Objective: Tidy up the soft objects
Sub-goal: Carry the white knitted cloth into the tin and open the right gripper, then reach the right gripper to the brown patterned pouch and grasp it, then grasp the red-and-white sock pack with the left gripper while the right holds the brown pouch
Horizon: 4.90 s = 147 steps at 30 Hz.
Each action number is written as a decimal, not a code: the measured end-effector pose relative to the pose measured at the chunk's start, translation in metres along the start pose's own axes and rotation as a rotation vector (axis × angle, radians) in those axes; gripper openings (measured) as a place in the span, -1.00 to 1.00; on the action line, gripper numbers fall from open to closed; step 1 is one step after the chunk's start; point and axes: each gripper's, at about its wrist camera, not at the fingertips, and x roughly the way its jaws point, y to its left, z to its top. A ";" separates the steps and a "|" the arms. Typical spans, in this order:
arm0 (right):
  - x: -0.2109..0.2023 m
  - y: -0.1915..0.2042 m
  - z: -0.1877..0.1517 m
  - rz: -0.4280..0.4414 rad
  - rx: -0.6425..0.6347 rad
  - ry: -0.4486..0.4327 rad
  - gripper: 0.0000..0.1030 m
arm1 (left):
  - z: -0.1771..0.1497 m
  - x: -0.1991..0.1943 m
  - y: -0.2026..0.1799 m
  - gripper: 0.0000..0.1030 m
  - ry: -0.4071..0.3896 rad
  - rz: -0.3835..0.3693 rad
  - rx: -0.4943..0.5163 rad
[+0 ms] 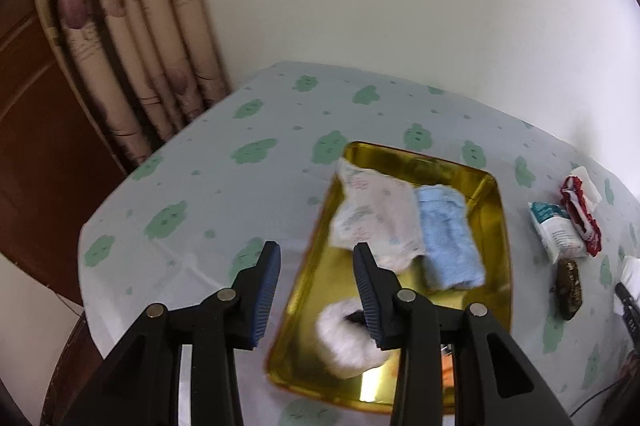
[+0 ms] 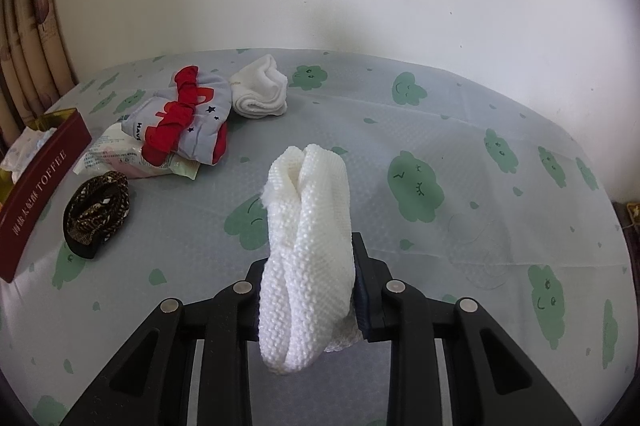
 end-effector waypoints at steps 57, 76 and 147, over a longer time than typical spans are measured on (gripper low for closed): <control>-0.023 0.339 0.083 0.335 -0.400 0.016 -0.57 | -0.054 0.020 0.113 -0.19 -0.017 0.133 -0.275; -0.018 0.354 0.078 0.353 -0.393 0.035 0.09 | -0.054 0.021 0.113 -0.19 -0.008 0.130 -0.275; -0.001 0.002 -0.012 -0.010 0.008 0.050 -0.28 | 0.004 -0.069 -0.138 -0.04 -0.084 -0.328 0.157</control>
